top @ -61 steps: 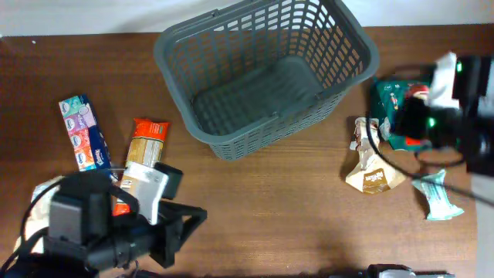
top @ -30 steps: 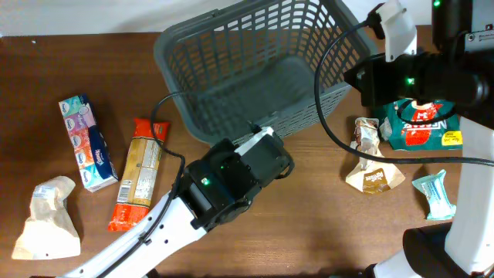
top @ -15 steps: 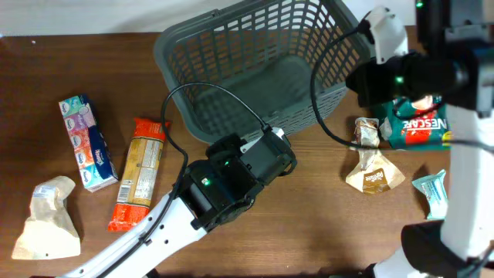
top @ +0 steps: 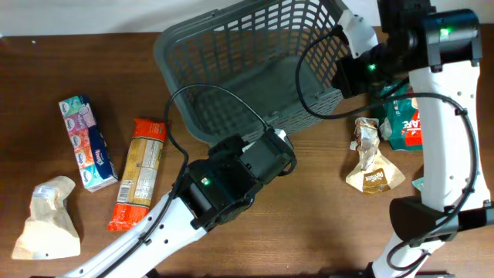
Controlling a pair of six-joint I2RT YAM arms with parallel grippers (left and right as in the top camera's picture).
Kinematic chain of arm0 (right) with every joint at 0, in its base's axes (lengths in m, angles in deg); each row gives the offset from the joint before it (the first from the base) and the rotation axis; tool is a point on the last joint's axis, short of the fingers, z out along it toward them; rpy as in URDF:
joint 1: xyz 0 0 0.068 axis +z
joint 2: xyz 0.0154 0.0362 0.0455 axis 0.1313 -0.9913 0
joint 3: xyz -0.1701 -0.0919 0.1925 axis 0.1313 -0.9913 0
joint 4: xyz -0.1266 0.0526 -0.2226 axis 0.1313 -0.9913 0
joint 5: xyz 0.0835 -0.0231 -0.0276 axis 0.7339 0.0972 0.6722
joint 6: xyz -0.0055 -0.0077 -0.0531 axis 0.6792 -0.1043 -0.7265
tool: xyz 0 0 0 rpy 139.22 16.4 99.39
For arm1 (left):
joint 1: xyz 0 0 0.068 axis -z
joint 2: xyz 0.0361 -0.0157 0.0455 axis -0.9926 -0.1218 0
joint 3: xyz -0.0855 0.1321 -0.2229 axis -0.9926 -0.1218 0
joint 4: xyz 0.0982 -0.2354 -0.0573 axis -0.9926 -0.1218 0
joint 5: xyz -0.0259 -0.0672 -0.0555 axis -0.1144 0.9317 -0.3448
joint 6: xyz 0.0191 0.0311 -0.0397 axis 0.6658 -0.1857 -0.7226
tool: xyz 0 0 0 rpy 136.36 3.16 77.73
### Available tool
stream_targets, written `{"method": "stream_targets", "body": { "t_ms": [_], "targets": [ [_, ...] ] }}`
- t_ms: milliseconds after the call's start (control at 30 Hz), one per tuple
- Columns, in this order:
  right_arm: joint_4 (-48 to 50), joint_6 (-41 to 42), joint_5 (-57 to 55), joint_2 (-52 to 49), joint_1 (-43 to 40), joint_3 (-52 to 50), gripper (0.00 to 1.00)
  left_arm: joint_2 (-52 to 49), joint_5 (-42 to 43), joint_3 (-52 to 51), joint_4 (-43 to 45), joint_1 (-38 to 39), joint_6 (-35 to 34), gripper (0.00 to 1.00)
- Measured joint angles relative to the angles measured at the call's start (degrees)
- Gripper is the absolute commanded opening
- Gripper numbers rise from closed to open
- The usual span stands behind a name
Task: Pack container
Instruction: 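Grasp the grey basket rims with left and right grippers, then lift and pull the grey basket toward the table's back edge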
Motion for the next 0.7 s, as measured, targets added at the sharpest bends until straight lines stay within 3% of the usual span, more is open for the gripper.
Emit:
{"method": "stream_targets", "body": {
  "t_ms": [700],
  "targets": [
    [10.67,-2.16,-3.26,-0.22,0.00,-0.02,0.04,-7.41,5.27,0.02,0.09,0.00,0.00,0.02]
  ]
}}
